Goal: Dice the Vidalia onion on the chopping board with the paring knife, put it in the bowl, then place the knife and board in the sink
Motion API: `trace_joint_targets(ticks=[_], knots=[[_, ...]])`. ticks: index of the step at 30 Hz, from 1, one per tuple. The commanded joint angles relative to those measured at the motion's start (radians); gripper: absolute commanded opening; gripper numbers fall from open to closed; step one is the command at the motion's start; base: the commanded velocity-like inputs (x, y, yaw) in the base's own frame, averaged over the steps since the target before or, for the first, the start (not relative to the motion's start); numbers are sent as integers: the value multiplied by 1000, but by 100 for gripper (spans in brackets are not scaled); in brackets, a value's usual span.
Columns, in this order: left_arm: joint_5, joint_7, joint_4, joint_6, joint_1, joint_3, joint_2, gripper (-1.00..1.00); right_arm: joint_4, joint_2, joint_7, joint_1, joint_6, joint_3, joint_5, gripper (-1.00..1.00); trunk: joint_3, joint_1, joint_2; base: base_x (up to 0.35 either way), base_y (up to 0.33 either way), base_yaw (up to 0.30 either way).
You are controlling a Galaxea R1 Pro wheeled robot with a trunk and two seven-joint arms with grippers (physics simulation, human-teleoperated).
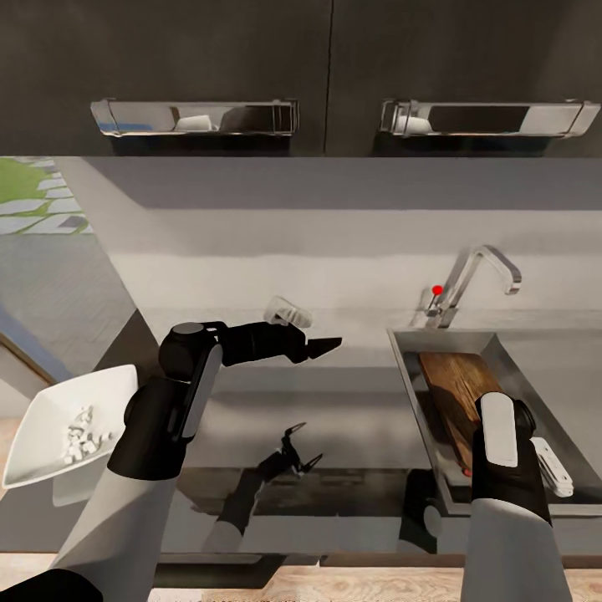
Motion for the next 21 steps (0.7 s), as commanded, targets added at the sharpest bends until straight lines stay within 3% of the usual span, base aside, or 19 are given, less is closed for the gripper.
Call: trace_joint_targets(ticks=[1, 21], knots=[[1, -2, 0, 7, -1, 0, 0, 100, -1, 1, -4, -1, 10, -2, -3, -100, -3, 1, -2, 0, 0, 0], [2, -2, 0, 6, -1, -1, 0, 100, -1, 1, -4, -1, 10, -2, -3, -100, -35, 1, -2, 0, 0, 0]])
